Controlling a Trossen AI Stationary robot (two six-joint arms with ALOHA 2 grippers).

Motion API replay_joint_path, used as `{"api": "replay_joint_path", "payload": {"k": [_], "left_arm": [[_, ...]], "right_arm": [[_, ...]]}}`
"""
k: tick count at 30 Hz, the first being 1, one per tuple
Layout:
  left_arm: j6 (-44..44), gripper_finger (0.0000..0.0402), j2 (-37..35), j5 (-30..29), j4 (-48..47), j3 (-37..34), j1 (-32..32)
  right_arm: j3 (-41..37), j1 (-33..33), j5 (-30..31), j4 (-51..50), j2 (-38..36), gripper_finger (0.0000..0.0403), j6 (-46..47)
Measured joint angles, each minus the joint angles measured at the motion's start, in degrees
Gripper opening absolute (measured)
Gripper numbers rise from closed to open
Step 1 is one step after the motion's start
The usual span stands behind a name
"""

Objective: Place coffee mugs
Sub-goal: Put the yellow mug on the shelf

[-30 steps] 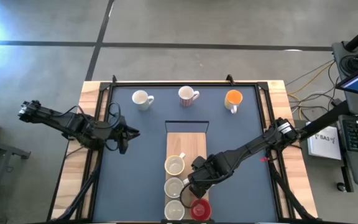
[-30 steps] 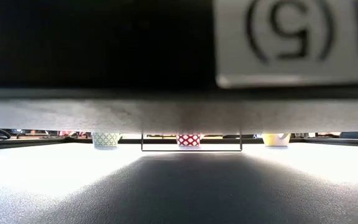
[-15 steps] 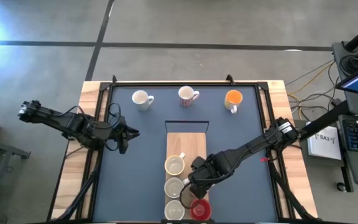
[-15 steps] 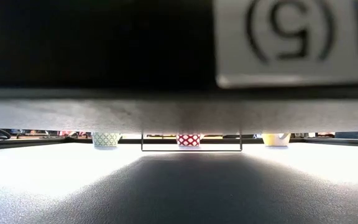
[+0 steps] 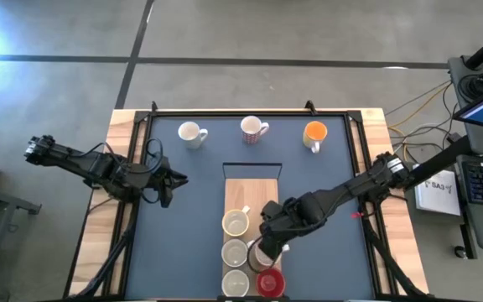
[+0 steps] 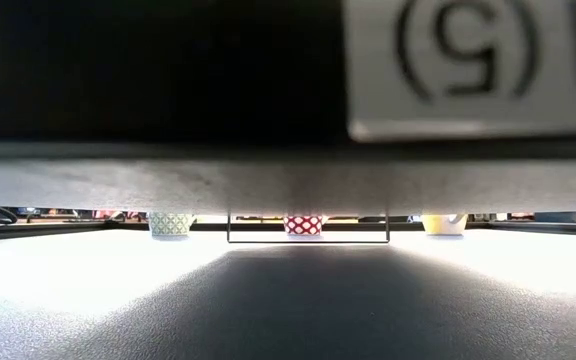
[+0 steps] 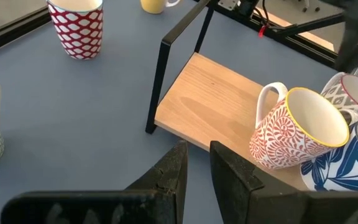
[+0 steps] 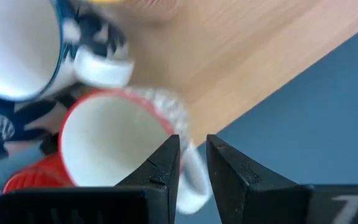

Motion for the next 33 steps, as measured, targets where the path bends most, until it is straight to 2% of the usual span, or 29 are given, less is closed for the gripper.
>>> {"api": "replay_joint_path", "payload": {"k": [7,13,19,24,29,33], "left_arm": [[-1.5,0.0052,0.08,-1.77,0.09,0.0,0.13],[-1.9,0.0052,0.15,-3.66,0.15,0.0,2.69],[-1.27,0.0052,0.56,-3.72,0.15,0.0,8.22],[-1.46,0.0052,0.76,-3.69,0.44,0.0,13.29],[-0.64,0.0052,0.72,-3.04,2.43,0.0,17.31],[-0.49,0.0052,0.69,-3.04,3.34,0.0,19.98]], "right_arm": [[-0.02,-3.91,1.88,-5.14,-3.3,0.0068,-4.46],[-0.02,-8.57,2.24,-14.33,-6.59,0.0068,-9.37],[-0.03,-15.36,8.08,-24.82,-9.61,0.0068,-15.33],[-1.83,-24.28,10.11,-24.53,-12.31,0.0068,-26.18],[-6.29,-37.14,9.93,-23.82,-15.4,0.007,-36.73],[-11.33,-47.15,5.32,-18.7,-18.06,0.009,-44.97]]}}
